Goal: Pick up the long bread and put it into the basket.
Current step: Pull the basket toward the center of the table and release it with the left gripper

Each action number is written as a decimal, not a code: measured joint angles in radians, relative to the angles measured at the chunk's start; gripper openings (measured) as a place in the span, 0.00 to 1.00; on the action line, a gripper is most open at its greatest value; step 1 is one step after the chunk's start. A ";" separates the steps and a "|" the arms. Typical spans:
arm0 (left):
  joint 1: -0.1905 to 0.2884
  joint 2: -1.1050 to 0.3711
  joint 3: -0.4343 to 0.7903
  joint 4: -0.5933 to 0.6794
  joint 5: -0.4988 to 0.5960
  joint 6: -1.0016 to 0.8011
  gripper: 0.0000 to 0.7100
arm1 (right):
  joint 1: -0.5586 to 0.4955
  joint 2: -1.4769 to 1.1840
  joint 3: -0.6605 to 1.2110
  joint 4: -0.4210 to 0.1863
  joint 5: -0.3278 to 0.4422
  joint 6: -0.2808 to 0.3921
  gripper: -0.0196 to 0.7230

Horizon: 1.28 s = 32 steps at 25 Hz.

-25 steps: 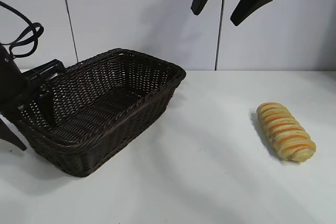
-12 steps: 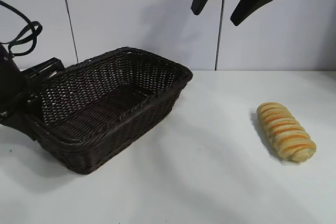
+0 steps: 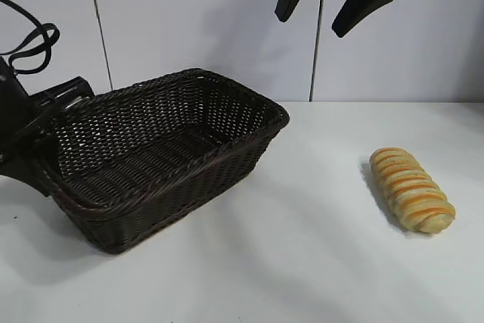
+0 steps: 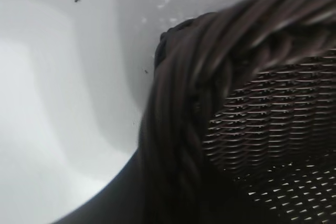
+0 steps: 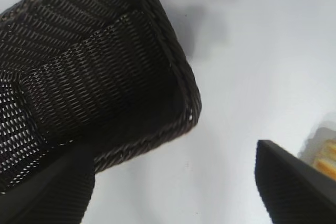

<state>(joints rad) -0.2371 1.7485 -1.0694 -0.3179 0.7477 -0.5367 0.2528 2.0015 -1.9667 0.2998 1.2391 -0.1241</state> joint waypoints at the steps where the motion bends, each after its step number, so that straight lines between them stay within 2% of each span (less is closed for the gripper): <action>1: 0.000 0.000 -0.015 -0.002 0.018 0.010 0.14 | 0.000 0.000 0.000 0.000 0.000 0.000 0.83; 11: 0.000 0.000 -0.118 -0.010 0.084 0.119 0.14 | 0.000 0.000 0.000 0.000 0.000 0.000 0.83; 17: 0.000 0.035 -0.138 -0.013 0.157 0.277 0.14 | 0.000 0.000 0.000 0.001 0.000 0.000 0.83; 25: 0.000 0.118 -0.285 -0.040 0.287 0.510 0.14 | 0.000 0.000 0.000 0.003 0.000 0.000 0.83; 29: 0.026 0.165 -0.347 -0.082 0.338 0.584 0.14 | 0.000 0.000 0.000 0.005 0.000 0.000 0.83; 32: 0.070 0.190 -0.363 -0.139 0.354 0.638 0.14 | 0.000 0.000 0.000 0.010 0.000 0.000 0.83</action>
<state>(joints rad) -0.1675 1.9386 -1.4320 -0.4567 1.1019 0.1017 0.2528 2.0015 -1.9667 0.3093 1.2391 -0.1241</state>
